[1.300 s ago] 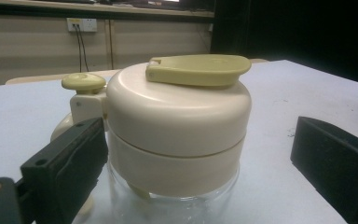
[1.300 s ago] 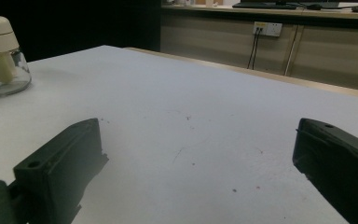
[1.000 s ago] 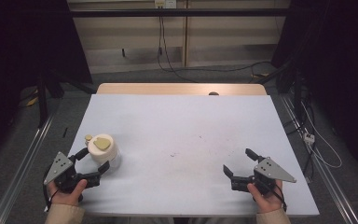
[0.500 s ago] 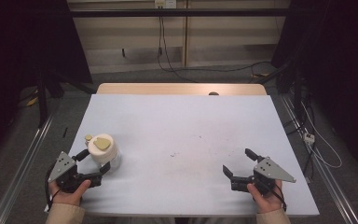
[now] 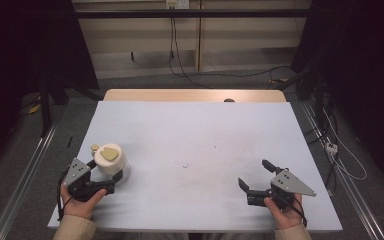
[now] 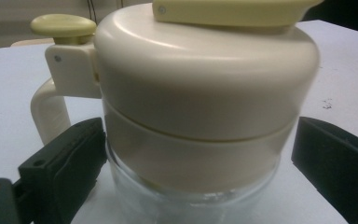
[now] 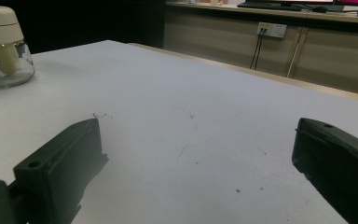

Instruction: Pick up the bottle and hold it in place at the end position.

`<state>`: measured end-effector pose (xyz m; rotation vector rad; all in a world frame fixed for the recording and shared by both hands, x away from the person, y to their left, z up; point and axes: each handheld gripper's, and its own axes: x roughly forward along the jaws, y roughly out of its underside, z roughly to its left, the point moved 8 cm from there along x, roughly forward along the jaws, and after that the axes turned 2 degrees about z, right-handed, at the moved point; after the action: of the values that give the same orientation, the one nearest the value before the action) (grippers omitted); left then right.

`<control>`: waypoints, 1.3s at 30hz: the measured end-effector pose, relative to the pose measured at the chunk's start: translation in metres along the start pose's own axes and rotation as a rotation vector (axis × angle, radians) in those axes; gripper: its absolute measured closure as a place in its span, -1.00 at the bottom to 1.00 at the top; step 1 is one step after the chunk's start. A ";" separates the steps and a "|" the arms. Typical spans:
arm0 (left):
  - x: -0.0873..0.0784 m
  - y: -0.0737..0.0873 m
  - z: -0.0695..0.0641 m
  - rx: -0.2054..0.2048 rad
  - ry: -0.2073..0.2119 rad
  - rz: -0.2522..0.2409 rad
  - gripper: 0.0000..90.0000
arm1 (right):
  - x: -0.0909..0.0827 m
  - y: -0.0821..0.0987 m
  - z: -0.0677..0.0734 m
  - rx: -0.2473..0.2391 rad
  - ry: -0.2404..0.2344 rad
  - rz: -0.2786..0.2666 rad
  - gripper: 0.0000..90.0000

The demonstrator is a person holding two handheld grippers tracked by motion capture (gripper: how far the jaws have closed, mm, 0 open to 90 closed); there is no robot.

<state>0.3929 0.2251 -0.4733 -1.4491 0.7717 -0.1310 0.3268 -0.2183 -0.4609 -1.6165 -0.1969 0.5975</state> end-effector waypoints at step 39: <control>0.031 -0.004 0.001 0.005 -0.058 0.014 -0.89 | -0.002 0.001 -0.002 0.000 0.006 -0.001 -0.96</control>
<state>0.4190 0.2090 -0.4817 -1.4366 0.7338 -0.0800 0.3261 -0.2208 -0.4612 -1.6181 -0.1931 0.5922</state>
